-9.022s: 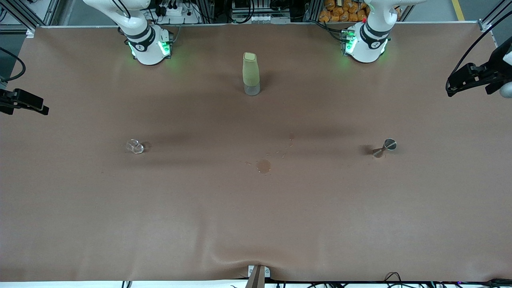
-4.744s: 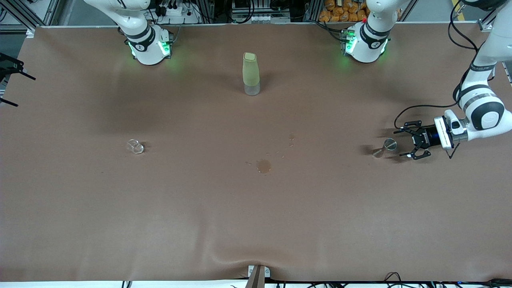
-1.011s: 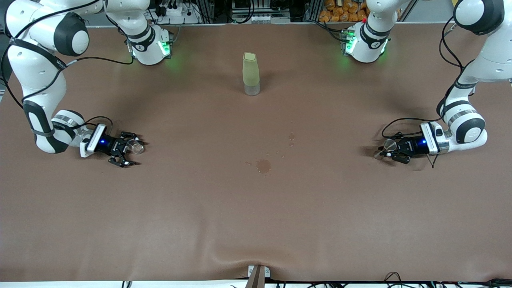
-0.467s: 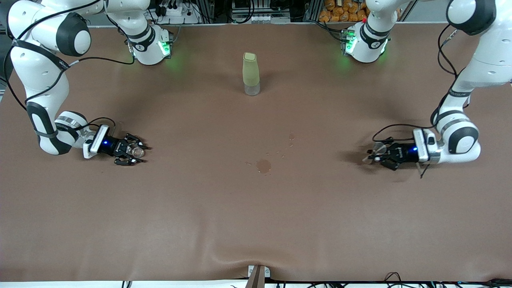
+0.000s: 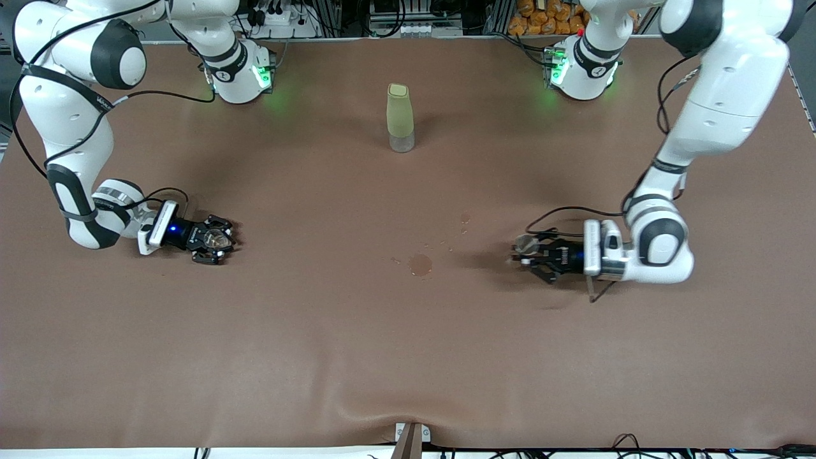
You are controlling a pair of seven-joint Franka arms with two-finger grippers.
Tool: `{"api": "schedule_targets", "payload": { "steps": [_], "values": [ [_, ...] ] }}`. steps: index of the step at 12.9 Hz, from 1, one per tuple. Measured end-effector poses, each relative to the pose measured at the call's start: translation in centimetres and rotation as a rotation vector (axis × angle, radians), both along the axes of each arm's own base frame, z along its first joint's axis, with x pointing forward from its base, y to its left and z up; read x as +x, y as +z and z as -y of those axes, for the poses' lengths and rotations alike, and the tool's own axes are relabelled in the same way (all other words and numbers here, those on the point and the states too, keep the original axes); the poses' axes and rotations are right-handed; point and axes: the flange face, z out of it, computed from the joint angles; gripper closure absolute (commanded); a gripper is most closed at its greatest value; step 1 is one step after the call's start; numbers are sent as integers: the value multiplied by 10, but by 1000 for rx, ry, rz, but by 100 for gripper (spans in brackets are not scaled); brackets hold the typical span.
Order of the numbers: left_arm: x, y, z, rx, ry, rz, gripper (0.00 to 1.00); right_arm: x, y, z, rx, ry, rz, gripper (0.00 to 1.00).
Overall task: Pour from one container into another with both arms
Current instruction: 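Lift the jigger and beaker, bringing both grippers together mid-table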
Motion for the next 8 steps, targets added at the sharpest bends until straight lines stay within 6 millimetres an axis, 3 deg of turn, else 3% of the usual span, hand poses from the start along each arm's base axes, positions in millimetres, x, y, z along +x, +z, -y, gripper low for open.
{"api": "schedule_targets", "payload": {
  "steps": [4,6,8],
  "values": [
    [6,15,84,2,75,-62,100,9,8,-34,67,54,-20,100],
    [3,16,117,13,117,-75,100,19,25,-50,101,86,-12,100],
    [6,12,136,4,130,-73,100,32,51,-60,118,114,10,100]
  ]
}}
